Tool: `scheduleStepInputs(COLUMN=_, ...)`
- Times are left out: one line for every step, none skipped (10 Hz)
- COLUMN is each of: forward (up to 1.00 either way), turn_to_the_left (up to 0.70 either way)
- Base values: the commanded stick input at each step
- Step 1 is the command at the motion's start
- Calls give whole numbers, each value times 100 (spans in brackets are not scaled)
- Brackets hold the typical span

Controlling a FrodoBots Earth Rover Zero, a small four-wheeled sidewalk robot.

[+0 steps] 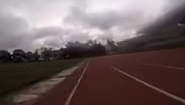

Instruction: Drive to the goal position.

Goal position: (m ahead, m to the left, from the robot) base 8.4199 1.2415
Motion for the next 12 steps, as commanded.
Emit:
scheduleStepInputs(forward=70, turn_to_the_left=0)
scheduleStepInputs(forward=70, turn_to_the_left=0)
scheduleStepInputs(forward=70, turn_to_the_left=0)
scheduleStepInputs(forward=70, turn_to_the_left=0)
scheduleStepInputs(forward=70, turn_to_the_left=0)
scheduleStepInputs(forward=70, turn_to_the_left=0)
scheduleStepInputs(forward=70, turn_to_the_left=0)
scheduleStepInputs(forward=70, turn_to_the_left=0)
scheduleStepInputs(forward=70, turn_to_the_left=0)
scheduleStepInputs(forward=70, turn_to_the_left=0)
scheduleStepInputs(forward=70, turn_to_the_left=0)
scheduleStepInputs(forward=70, turn_to_the_left=0)
